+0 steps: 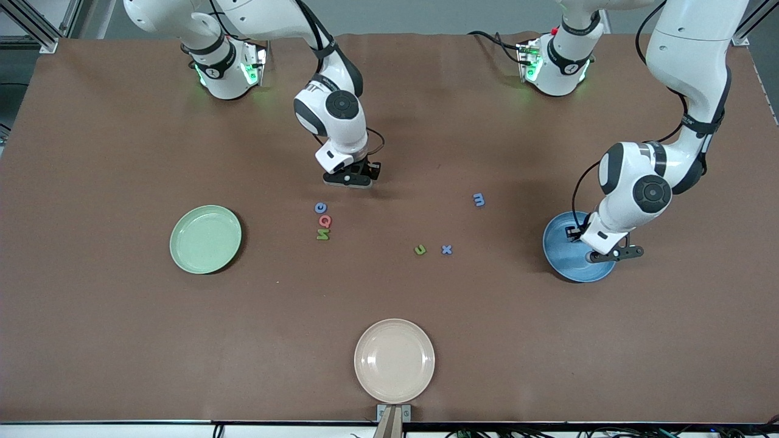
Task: Sort upper and lower case letters into plates
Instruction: 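Grasp the B with the right gripper while the left gripper drops the p, then release the B with the right gripper while the left gripper grasps the E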
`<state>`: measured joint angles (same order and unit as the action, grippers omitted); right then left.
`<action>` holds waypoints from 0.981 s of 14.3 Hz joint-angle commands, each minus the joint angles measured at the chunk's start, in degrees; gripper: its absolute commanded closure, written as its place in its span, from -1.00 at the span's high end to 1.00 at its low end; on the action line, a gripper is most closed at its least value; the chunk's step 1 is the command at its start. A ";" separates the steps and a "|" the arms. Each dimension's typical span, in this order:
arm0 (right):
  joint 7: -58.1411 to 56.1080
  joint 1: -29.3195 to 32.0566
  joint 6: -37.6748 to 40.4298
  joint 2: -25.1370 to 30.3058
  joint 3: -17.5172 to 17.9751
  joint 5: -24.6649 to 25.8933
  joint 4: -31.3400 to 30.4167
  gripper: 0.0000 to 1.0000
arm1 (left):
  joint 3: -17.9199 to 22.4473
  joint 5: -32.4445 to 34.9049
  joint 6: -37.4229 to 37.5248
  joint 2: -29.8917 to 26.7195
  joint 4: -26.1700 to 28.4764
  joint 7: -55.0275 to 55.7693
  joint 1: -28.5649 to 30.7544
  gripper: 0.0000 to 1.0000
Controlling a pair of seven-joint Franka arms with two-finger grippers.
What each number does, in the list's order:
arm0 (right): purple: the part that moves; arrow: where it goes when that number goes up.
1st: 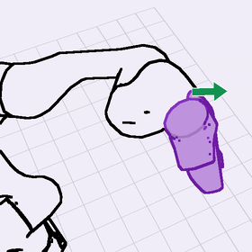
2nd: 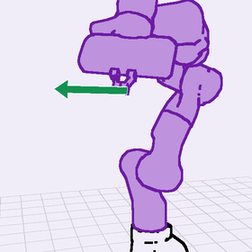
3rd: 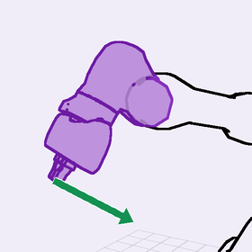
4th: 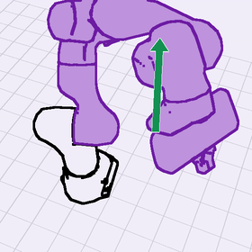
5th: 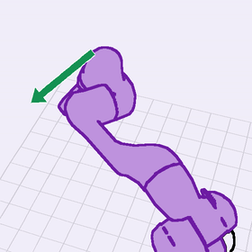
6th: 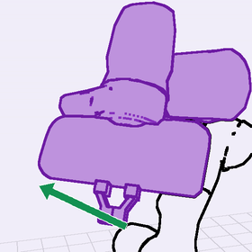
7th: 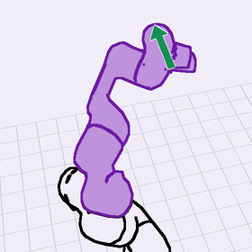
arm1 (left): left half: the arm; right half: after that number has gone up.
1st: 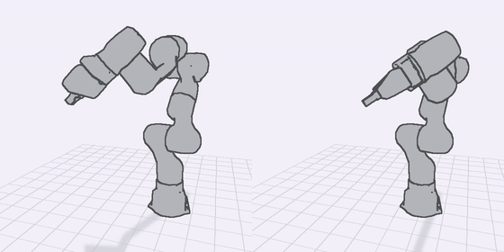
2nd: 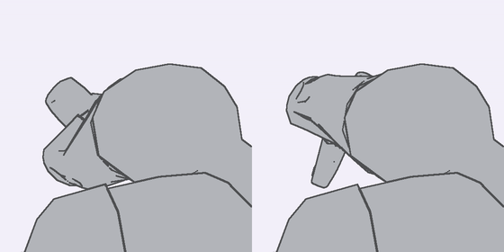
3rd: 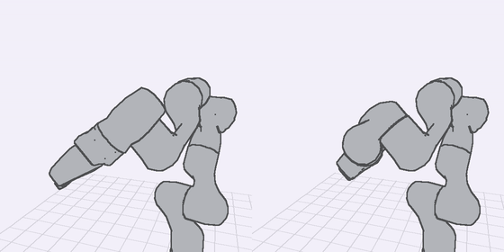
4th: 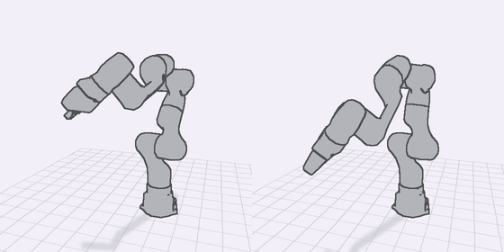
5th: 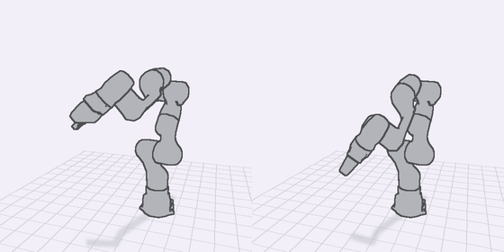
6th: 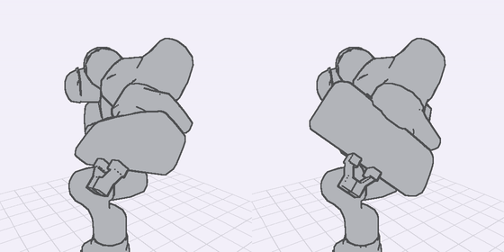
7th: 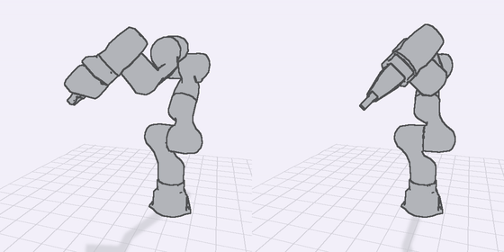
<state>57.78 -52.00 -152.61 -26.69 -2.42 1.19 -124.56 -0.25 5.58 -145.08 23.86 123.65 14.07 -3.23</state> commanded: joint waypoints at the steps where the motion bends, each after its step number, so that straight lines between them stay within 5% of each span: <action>1: 1.19 0.32 -0.32 -0.29 -0.04 1.36 0.28 -0.19 | -2.11 1.10 5.49 -2.59 -2.61 0.69 -0.20 1.00; 4: 1.28 1.11 -0.06 -0.21 -0.31 1.18 0.28 -0.99 | -5.71 1.01 15.85 -4.25 -8.15 3.14 -0.20 1.00; 8: -0.12 3.91 3.36 1.63 -0.31 1.27 0.19 -1.00 | -13.08 0.84 21.07 -7.34 -7.73 15.50 -0.20 1.00; 14: -15.74 15.58 13.39 12.78 -0.31 1.27 -3.66 -1.00 | -22.41 1.01 14.68 -7.51 -1.77 28.80 -0.20 1.00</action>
<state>47.38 -41.35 -140.11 -19.93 -3.54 1.33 -123.60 -20.64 5.58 -126.35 17.40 118.43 39.50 -3.97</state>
